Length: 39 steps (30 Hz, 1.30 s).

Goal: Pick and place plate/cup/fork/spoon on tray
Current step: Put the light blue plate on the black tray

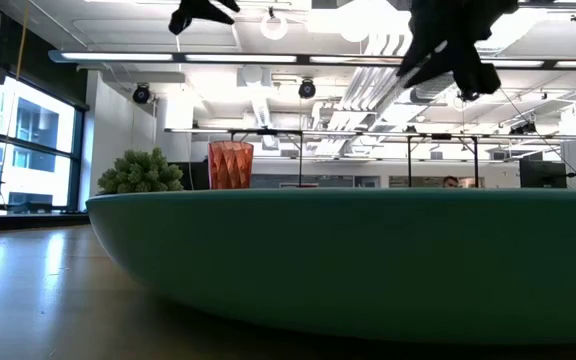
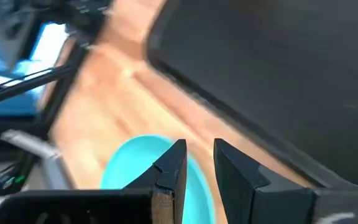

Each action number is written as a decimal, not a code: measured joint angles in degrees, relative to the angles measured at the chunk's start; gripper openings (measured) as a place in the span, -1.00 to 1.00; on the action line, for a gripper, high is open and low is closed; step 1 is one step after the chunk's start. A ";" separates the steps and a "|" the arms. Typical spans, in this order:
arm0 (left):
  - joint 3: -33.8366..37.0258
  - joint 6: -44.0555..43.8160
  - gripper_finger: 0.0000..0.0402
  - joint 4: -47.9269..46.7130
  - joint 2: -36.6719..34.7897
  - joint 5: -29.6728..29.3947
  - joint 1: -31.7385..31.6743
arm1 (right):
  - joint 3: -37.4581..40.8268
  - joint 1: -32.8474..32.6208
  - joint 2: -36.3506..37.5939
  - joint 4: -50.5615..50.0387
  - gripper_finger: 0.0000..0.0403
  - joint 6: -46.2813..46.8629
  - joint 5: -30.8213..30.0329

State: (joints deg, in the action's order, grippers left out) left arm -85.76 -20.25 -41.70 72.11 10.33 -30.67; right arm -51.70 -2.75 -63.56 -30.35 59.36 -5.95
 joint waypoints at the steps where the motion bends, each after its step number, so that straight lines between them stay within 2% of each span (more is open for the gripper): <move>1: 0.00 -0.66 -0.47 -0.04 0.14 0.76 0.40 | 0.00 -0.14 0.50 0.62 -0.64 -0.71 0.48; 19: 0.02 -9.47 -0.47 0.03 0.38 0.24 16.13 | 0.00 0.12 17.12 2.32 -0.64 -14.17 -0.42; 26: 0.02 -11.28 -0.47 -0.01 0.40 -7.83 22.95 | 0.00 0.12 19.77 2.32 -0.64 -17.40 -0.40; 30: 0.07 -11.86 -0.47 -0.03 0.42 -11.03 26.19 | 0.00 0.12 20.15 2.32 -0.64 -18.48 -0.35; 39: 0.09 -12.57 -0.47 -0.41 0.42 -22.31 32.69 | 0.00 0.12 20.17 2.11 -0.64 -19.38 -0.27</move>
State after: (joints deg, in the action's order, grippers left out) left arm -85.67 -32.82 -42.11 72.53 -11.99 2.02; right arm -51.70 -2.63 -43.40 -28.24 39.99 -6.22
